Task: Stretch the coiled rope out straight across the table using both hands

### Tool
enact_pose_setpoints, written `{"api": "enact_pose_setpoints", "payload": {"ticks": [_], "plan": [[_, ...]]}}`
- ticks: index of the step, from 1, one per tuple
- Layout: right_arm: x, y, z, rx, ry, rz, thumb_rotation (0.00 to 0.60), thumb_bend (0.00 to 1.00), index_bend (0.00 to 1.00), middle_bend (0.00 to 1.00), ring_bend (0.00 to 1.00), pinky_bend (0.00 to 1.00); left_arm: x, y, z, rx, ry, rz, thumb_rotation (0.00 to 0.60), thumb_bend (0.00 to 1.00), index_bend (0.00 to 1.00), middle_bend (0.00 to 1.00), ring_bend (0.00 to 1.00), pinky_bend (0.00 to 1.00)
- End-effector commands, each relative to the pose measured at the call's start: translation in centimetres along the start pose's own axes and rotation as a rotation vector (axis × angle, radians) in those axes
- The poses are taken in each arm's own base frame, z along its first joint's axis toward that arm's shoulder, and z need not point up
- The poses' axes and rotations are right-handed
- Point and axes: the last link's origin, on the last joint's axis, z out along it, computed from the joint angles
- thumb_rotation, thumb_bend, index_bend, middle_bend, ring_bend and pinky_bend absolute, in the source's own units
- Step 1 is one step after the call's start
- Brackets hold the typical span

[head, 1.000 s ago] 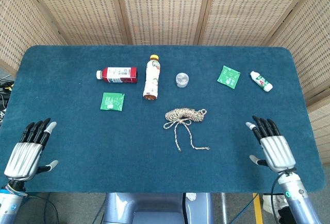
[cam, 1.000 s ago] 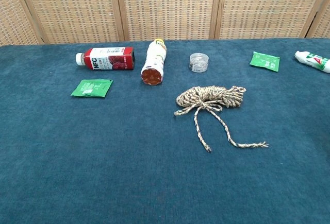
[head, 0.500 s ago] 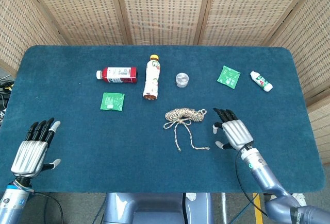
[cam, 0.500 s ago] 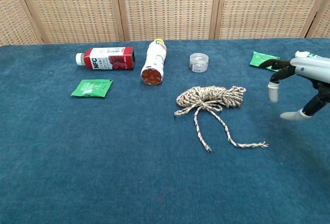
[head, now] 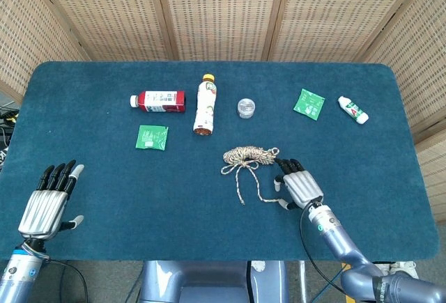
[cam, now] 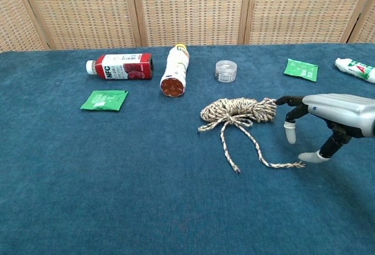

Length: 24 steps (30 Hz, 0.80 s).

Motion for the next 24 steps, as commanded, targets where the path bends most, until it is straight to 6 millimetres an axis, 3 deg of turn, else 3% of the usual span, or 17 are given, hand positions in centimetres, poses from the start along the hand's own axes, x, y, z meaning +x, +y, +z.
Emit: {"api": "enact_pose_setpoints", "payload": {"ticks": [1, 24], "plan": [[-0.4, -0.4, 0.1, -0.003, -0.017, 0.003, 0.600, 0.27, 0.50, 0.02, 0.00, 0.00, 0.0, 0.0, 0.0, -0.002, 0.000, 0.000, 0.600, 0.00, 0.00, 0.00, 0.00, 0.00], [-2.2, -0.9, 1.6, -0.033, -0.102, -0.024, 0.600, 0.32, 0.51, 0.02, 0.00, 0.00, -0.5, 0.4, 0.2, -0.002, -0.013, 0.022, 0.600, 0.00, 0.00, 0.00, 0.00, 0.00]]}}
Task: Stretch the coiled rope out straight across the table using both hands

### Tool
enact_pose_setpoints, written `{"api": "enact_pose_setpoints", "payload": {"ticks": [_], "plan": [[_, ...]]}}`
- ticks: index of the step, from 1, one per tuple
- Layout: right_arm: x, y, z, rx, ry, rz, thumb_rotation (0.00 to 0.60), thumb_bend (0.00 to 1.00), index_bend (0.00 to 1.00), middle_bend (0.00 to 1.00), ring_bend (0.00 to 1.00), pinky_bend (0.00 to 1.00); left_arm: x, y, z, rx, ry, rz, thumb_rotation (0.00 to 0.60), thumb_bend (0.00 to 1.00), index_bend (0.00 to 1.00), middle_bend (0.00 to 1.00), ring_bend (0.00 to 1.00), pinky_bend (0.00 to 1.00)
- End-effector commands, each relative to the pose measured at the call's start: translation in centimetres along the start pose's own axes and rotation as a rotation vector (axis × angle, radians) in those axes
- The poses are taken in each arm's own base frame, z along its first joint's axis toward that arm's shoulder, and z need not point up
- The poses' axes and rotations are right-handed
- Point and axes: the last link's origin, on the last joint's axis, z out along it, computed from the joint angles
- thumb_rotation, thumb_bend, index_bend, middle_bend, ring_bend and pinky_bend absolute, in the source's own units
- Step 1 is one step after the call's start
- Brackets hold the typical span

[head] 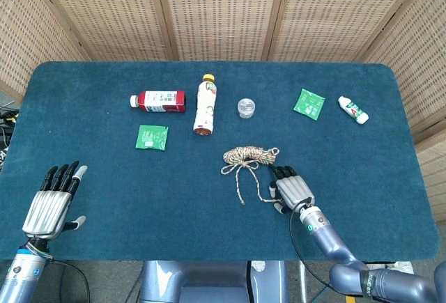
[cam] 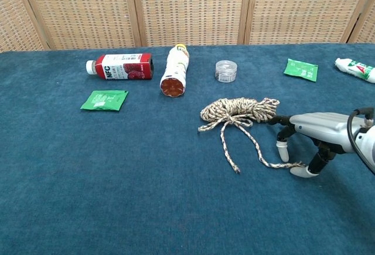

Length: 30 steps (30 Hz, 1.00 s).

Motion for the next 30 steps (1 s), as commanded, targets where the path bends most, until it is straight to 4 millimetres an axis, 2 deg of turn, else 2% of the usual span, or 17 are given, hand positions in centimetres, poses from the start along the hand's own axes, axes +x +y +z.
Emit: {"api": "enact_pose_setpoints", "payload": {"ticks": [1, 6, 11, 15, 21, 24, 30], "plan": [[0.0, 0.0, 0.1, 0.000, 0.000, -0.005, 0.600, 0.32, 0.51, 0.02, 0.00, 0.00, 0.0, 0.0, 0.0, 0.000, 0.000, 0.000, 0.600, 0.00, 0.00, 0.00, 0.00, 0.00], [-0.2, -0.2, 0.1, 0.004, -0.001, -0.013, 0.600, 0.35, 0.56, 0.03, 0.00, 0.00, -0.1, 0.1, 0.0, 0.000, -0.002, 0.003, 0.600, 0.00, 0.00, 0.00, 0.00, 0.00], [-0.2, -0.4, 0.2, 0.011, 0.010, -0.020, 0.600, 0.44, 0.62, 0.05, 0.00, 0.00, -0.1, 0.1, 0.0, -0.002, -0.004, 0.004, 0.600, 0.00, 0.00, 0.00, 0.00, 0.00], [-0.1, -0.5, 0.2, 0.016, 0.025, -0.018, 0.600, 0.48, 0.64, 0.06, 0.00, 0.00, -0.2, 0.2, 0.1, -0.003, -0.008, 0.004, 0.600, 0.00, 0.00, 0.00, 0.00, 0.00], [1.0, -0.4, -0.2, 0.028, 0.056, -0.022, 0.600, 0.50, 0.66, 0.07, 0.00, 0.00, -0.3, 0.5, 0.4, -0.020, -0.020, 0.014, 0.600, 0.00, 0.00, 0.00, 0.00, 0.00], [1.6, -0.3, -0.3, 0.034, 0.072, -0.031, 0.600, 0.50, 0.67, 0.08, 0.00, 0.00, 0.0, 1.0, 1.2, -0.054, -0.014, 0.042, 0.600, 0.00, 0.00, 0.00, 0.00, 0.00], [2.6, 0.1, -0.6, 0.038, 0.099, -0.049, 0.600, 0.51, 0.68, 0.09, 0.00, 0.00, 1.0, 3.6, 4.7, -0.218, 0.035, 0.117, 0.600, 0.00, 0.00, 0.00, 0.00, 0.00]]}}
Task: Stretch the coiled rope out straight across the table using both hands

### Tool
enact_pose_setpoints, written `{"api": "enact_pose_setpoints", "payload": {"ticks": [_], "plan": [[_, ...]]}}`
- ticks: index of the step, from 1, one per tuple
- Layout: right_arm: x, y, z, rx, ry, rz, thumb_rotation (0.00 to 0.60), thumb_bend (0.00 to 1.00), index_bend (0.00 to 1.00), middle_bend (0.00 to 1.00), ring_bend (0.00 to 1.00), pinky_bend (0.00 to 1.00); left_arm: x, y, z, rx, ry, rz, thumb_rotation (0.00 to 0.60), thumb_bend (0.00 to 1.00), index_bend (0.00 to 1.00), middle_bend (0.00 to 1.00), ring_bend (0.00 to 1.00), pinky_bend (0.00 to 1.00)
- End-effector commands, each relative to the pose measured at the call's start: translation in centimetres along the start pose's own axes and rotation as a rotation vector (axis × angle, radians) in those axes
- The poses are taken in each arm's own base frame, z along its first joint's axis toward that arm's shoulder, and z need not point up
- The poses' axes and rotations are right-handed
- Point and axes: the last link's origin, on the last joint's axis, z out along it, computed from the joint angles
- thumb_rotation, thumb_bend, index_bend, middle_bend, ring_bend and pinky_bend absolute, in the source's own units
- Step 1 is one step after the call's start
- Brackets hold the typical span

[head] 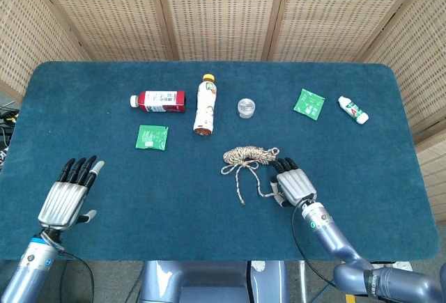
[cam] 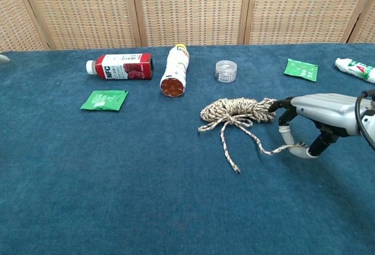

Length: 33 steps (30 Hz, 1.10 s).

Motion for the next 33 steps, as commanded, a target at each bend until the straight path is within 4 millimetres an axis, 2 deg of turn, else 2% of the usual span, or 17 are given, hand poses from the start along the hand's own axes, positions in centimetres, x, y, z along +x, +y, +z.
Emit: {"api": "enact_pose_setpoints", "payload": {"ticks": [1, 3, 4, 5, 9, 16, 20, 22, 26, 33], "plan": [[0.4, 0.1, -0.1, 0.002, 0.013, -0.010, 0.600, 0.51, 0.68, 0.09, 0.00, 0.00, 0.8, 1.8, 2.9, -0.134, 0.038, 0.044, 0.600, 0.00, 0.00, 0.00, 0.00, 0.00], [0.7, 0.3, -0.2, 0.003, 0.020, -0.022, 0.600, 0.51, 0.69, 0.09, 0.00, 0.00, 1.1, 3.0, 4.8, -0.214, 0.052, 0.057, 0.600, 0.00, 0.02, 0.00, 0.00, 0.00], [1.0, 0.4, -0.1, 0.002, 0.033, -0.039, 0.600, 0.51, 0.69, 0.09, 0.00, 0.00, 2.0, 4.9, 6.6, -0.304, 0.099, 0.072, 0.600, 0.00, 0.05, 0.00, 0.00, 0.00], [1.1, 0.5, -0.1, 0.002, 0.038, -0.046, 0.600, 0.51, 0.69, 0.09, 0.00, 0.00, 2.0, 5.8, 7.8, -0.341, 0.114, 0.078, 0.600, 0.00, 0.07, 0.00, 0.00, 0.00], [1.7, 0.7, 0.2, -0.004, 0.055, -0.080, 0.600, 0.51, 0.69, 0.09, 0.00, 0.00, 2.0, 8.7, 10.5, -0.460, 0.146, 0.098, 0.600, 0.00, 0.20, 0.00, 0.00, 0.00], [2.0, 1.0, 0.7, -0.015, 0.051, -0.087, 0.600, 0.51, 0.69, 0.09, 0.00, 0.00, 1.5, 12.9, 13.3, -0.585, 0.126, 0.102, 0.600, 0.00, 0.39, 0.00, 0.00, 0.00], [2.0, 1.1, 0.9, -0.017, 0.044, -0.084, 0.600, 0.51, 0.69, 0.10, 0.00, 0.00, 1.1, 14.8, 14.4, -0.631, 0.120, 0.121, 0.600, 0.00, 0.42, 0.00, 0.00, 0.00], [2.1, 1.2, 1.3, -0.022, 0.041, -0.077, 0.600, 0.51, 0.69, 0.10, 0.00, 0.00, 0.7, 16.9, 15.3, -0.666, 0.107, 0.145, 0.600, 0.00, 0.43, 0.00, 0.00, 0.00], [2.3, 1.4, 1.7, -0.028, 0.041, -0.071, 0.600, 0.51, 0.69, 0.10, 0.00, 0.00, 0.0, 19.2, 16.3, -0.686, 0.092, 0.142, 0.600, 0.02, 0.43, 0.00, 0.00, 0.00], [2.8, 2.4, 2.1, -0.053, 0.048, -0.076, 0.600, 0.51, 0.70, 0.10, 0.00, 0.00, -1.4, 21.7, 17.3, -0.695, 0.079, 0.141, 0.600, 0.07, 0.43, 0.00, 0.00, 0.00]]}}
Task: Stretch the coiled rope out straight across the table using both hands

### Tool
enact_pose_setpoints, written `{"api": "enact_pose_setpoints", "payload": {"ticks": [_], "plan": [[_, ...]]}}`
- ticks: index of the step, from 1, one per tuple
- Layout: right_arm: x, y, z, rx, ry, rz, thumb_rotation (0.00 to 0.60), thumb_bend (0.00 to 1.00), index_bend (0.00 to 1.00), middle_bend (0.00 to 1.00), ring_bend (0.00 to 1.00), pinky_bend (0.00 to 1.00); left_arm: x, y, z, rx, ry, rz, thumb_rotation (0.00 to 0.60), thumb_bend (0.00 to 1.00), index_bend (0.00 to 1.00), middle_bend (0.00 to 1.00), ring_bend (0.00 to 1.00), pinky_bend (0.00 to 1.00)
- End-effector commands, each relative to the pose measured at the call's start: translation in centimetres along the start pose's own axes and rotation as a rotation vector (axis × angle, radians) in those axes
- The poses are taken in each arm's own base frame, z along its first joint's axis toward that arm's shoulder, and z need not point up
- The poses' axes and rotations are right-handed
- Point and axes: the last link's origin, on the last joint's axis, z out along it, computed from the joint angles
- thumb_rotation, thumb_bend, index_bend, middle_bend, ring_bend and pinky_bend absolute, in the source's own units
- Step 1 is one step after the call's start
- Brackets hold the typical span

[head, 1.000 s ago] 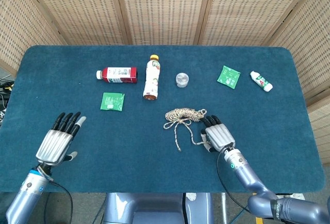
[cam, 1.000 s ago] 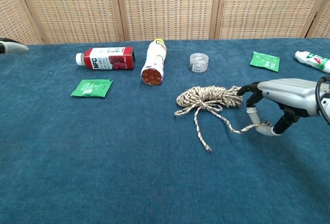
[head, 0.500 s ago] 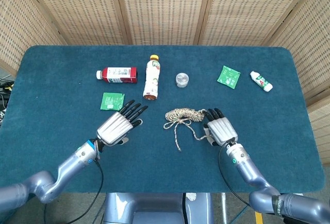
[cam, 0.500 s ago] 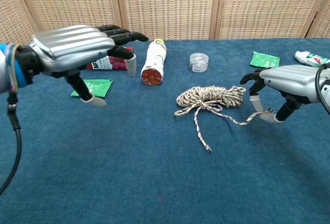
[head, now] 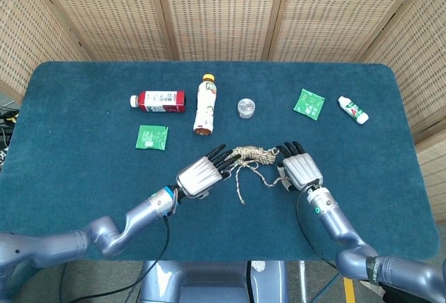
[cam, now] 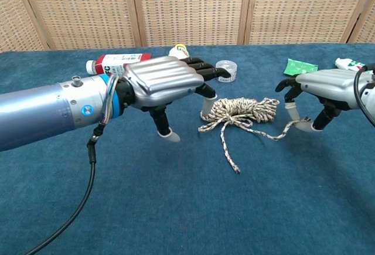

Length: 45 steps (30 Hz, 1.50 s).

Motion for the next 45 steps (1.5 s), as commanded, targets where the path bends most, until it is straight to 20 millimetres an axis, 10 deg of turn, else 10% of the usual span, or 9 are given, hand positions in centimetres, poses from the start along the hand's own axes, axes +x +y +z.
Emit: {"api": "enact_pose_setpoints", "payload": {"ticks": [1, 45], "plan": [[0.1, 0.4, 0.2, -0.008, 0.001, -0.002, 0.600, 0.51, 0.70, 0.10, 0.00, 0.00, -0.5, 0.6, 1.0, -0.004, -0.004, 0.000, 0.600, 0.08, 0.43, 0.00, 0.00, 0.00], [-0.3, 3.1, 0.7, -0.011, 0.009, 0.016, 0.600, 0.51, 0.70, 0.11, 0.00, 0.00, -3.0, 6.8, 6.5, -0.056, -0.106, 0.051, 0.600, 0.30, 0.45, 0.00, 0.00, 0.00]]}}
